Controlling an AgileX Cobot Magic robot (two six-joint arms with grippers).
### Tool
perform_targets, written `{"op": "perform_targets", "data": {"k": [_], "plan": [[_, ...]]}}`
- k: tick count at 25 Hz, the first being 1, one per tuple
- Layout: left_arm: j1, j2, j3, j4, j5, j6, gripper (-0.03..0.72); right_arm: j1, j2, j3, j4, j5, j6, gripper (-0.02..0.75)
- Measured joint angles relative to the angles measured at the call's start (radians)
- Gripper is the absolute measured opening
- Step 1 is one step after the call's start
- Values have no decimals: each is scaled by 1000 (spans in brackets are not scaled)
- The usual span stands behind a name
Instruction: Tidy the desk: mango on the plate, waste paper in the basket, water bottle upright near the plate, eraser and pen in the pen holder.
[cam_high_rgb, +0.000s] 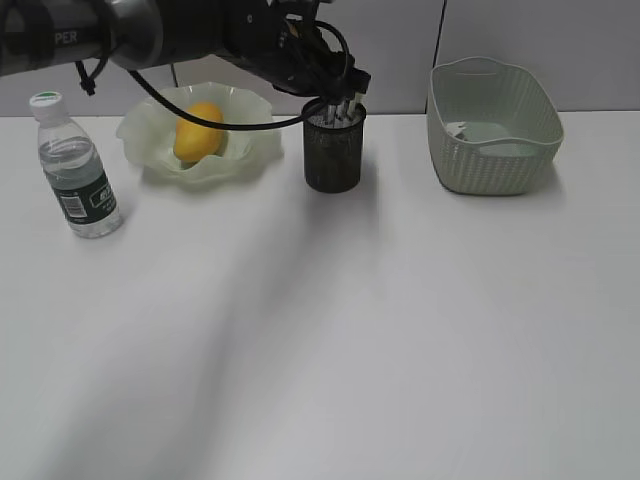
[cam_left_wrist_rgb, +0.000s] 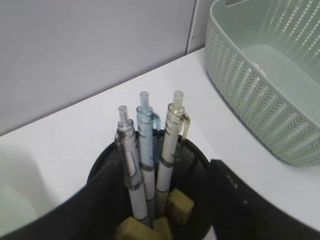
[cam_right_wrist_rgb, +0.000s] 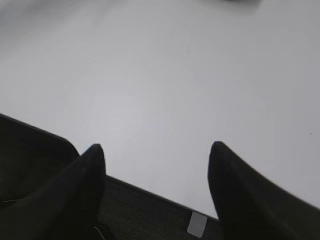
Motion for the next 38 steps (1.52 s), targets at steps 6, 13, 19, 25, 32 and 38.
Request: {"op": "perform_targets", "data": {"k": [6,13,19,25,32,38], "plan": [[0,-56,0,3,149,-1,425,0,0,1,-2,0,0,512],[0,-204,-1,11,519,-1,435,0,0,1,-2,-4,0,512],[0,-292,-1,16,798,-1,435,0,0,8,-2,-9,0,512],[0,-370,0,14,824,-96,435,0,0,8,-3,-11,0,512],[0,-519,100,11,825,-113,435,0,0,8,-4,-12,0,512],[0,-732,438,22,826,-113,435,0,0,8,-4,-14,1,510]]}}
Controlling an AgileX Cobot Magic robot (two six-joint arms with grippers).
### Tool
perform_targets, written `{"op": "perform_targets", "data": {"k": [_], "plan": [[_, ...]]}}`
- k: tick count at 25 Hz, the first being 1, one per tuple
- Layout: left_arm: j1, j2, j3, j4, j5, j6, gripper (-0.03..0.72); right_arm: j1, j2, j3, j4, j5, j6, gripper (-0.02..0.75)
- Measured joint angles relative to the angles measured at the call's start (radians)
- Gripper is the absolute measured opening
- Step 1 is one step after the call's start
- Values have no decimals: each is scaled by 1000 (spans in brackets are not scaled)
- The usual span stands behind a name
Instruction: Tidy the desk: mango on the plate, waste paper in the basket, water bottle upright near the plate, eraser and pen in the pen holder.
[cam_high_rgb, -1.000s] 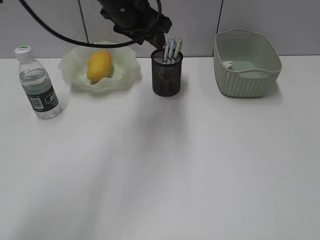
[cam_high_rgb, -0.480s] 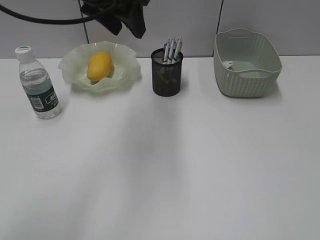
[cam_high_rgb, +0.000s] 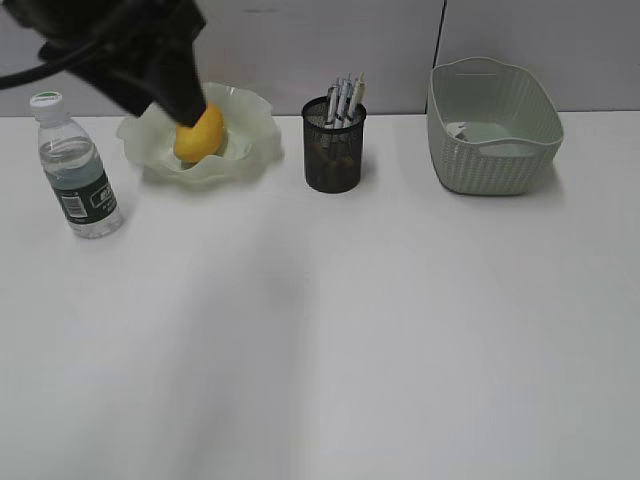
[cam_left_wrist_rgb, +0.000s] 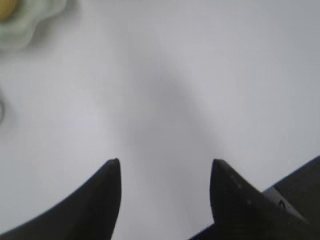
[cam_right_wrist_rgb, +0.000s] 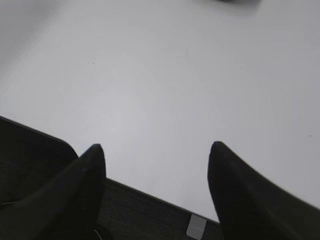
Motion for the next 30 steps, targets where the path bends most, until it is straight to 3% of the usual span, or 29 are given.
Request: {"op": "perform_targets", "data": {"k": [7,14,23,30], "plan": [[0,-358,362,93,2,-7,435,0,0,0,0,-1,-1,507],[0,-833,590,106,4,-15,435,0,0,0,2,-2,-1,506],[0,-1428,755,117,9,-20,435,0,0,0,3,-4,-1,506],[1,-1591,820,117,14,-63,435,0,0,1,5,-6,-1,504]]}}
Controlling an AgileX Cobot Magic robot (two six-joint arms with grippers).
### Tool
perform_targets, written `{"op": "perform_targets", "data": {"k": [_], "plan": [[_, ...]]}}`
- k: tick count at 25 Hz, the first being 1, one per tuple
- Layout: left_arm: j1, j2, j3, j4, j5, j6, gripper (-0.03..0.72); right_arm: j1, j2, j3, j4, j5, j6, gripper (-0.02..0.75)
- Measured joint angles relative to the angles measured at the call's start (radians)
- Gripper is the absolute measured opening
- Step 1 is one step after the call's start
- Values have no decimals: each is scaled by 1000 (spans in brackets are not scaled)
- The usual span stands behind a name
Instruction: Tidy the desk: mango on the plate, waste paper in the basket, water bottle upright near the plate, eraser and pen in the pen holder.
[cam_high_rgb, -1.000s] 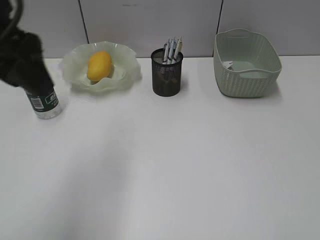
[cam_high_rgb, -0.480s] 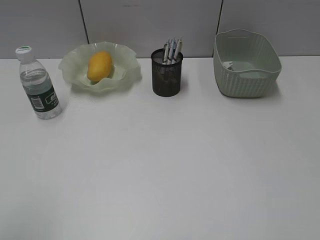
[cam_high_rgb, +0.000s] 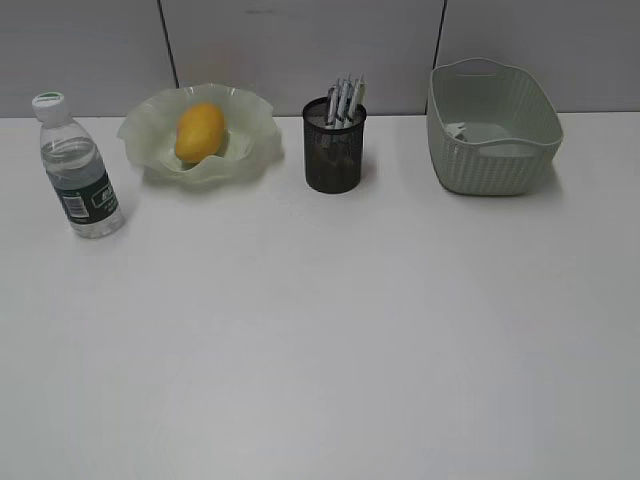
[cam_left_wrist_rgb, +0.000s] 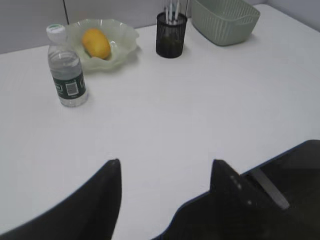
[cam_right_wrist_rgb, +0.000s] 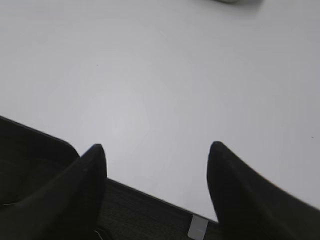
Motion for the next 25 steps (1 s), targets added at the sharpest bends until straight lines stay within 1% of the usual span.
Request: {"op": "perform_targets", "data": {"k": [6,8,16,25], "plan": [[6,14,151,-9,2,-8,435,0,0,0,0,-1,0,504],[7,16,162,-11,-5,-8,435,0,0,0,0,-1,0,504],[7,19,208,-16,-146,-2,435,0,0,0,7,-1,0,504],[7,49,214,-41,-164,38,436,0,0,0,9,-2,0,503]]}}
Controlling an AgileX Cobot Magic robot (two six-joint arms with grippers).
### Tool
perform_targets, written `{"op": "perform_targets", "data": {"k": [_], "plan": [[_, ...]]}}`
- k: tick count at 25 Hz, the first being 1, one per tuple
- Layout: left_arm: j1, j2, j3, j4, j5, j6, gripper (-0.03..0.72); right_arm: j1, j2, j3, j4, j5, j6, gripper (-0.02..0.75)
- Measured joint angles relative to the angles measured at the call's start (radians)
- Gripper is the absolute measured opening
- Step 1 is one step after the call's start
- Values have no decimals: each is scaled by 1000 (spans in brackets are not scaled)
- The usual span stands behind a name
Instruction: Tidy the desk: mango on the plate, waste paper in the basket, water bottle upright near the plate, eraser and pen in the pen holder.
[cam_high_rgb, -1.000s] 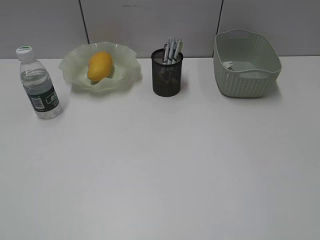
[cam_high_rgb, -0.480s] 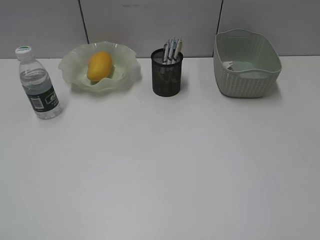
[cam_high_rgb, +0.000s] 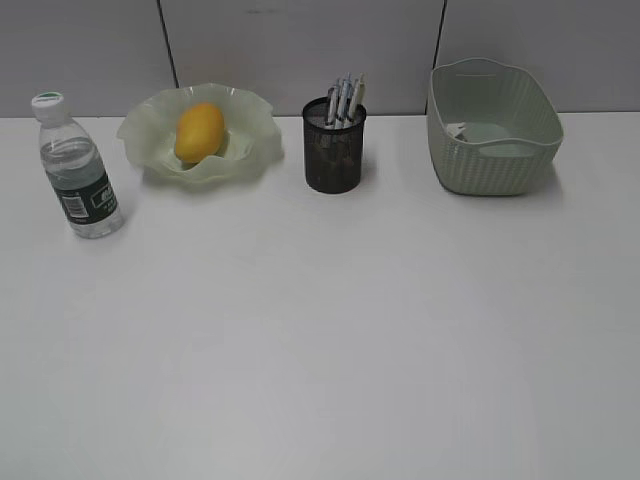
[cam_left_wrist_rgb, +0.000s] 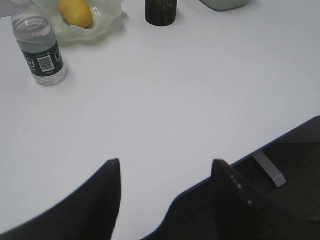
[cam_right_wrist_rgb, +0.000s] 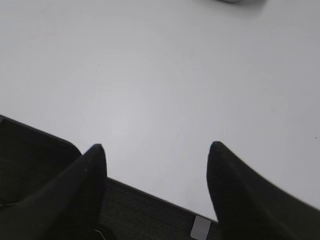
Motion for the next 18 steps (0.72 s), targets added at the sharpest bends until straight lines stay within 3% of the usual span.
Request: {"op": "perform_targets", "data": {"k": [9,18], "plan": [[0,0,1,0,0,1,430,0,0,0,1,0,0,503],[13,-8,1,-1,0,1,355,-2,-20,0,1,0,0,503]]}}
